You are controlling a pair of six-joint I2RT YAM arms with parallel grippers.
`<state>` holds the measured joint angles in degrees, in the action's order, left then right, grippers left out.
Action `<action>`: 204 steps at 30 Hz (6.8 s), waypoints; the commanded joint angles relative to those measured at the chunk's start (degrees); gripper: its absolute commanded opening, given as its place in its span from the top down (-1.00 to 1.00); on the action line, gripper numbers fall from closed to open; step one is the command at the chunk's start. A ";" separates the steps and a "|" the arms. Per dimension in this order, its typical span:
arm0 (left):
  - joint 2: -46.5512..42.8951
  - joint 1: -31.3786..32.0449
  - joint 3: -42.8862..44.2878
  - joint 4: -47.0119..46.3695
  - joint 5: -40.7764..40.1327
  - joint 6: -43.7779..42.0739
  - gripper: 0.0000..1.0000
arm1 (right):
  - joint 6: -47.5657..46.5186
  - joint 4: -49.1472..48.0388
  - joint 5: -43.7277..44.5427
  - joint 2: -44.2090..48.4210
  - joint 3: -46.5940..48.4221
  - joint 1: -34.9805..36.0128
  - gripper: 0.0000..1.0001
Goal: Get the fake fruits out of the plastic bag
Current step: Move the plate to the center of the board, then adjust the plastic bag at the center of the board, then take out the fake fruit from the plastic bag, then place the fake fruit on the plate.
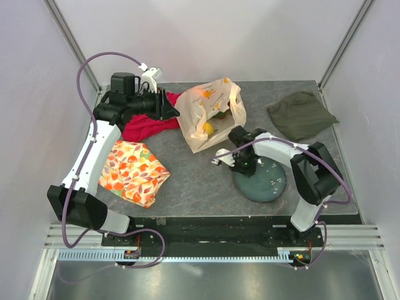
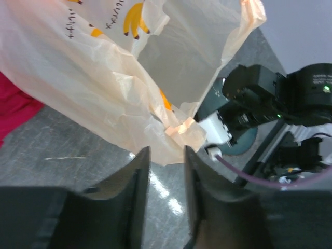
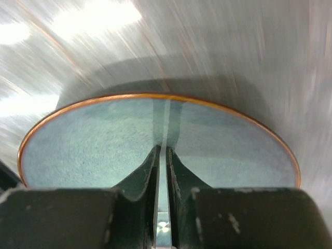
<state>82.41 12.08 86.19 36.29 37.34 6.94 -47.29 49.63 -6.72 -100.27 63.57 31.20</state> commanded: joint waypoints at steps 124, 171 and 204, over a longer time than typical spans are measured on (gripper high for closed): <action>-16.75 11.39 -27.30 -11.16 -20.38 4.75 0.97 | 56.16 -17.46 2.41 -24.53 49.63 -1.40 -0.75; -12.63 8.32 -23.70 -15.64 -15.55 5.01 0.97 | 38.26 -24.57 -7.41 1.11 29.00 0.62 0.59; -10.78 7.79 -22.47 -17.22 -14.75 4.84 0.97 | 7.65 -17.99 -17.63 12.91 -4.86 6.15 0.21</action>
<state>72.03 20.32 61.87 21.63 21.34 12.36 -40.05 33.91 -23.27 -85.82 57.98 36.86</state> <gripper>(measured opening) 0.022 0.613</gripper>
